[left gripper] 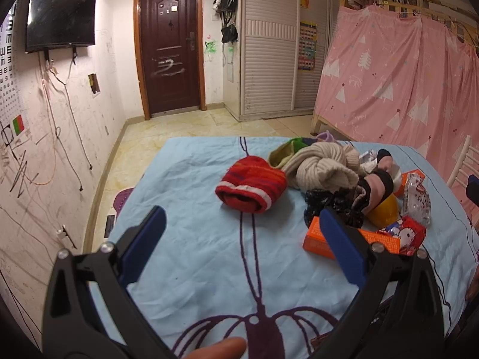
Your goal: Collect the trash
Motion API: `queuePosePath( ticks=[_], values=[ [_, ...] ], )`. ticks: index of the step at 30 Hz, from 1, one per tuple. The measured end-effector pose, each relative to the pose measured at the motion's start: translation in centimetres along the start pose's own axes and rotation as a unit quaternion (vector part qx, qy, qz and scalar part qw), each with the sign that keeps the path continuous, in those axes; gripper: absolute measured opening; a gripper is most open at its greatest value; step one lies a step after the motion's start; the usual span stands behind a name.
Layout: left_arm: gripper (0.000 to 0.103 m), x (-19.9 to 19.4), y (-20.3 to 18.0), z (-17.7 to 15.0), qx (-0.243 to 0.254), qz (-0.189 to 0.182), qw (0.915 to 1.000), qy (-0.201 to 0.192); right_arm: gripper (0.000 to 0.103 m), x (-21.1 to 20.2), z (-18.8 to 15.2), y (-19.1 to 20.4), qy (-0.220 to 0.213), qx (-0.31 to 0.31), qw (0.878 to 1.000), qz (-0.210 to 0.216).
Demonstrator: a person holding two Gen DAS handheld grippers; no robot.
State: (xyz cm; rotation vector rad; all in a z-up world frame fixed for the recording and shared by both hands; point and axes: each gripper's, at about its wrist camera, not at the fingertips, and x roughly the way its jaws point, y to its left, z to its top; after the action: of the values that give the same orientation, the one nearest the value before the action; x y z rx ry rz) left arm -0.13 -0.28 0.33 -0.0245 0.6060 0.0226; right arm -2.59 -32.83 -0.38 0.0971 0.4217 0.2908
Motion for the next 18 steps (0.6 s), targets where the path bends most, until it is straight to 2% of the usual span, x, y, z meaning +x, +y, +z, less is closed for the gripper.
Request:
queuePosePath(
  ticks=[18],
  values=[
    [0.098, -0.02, -0.04, -0.02, 0.001, 0.000, 1.0000, 0.000, 0.095, 0.05, 0.00, 0.20, 0.001, 0.000, 1.000, 0.001]
  ],
)
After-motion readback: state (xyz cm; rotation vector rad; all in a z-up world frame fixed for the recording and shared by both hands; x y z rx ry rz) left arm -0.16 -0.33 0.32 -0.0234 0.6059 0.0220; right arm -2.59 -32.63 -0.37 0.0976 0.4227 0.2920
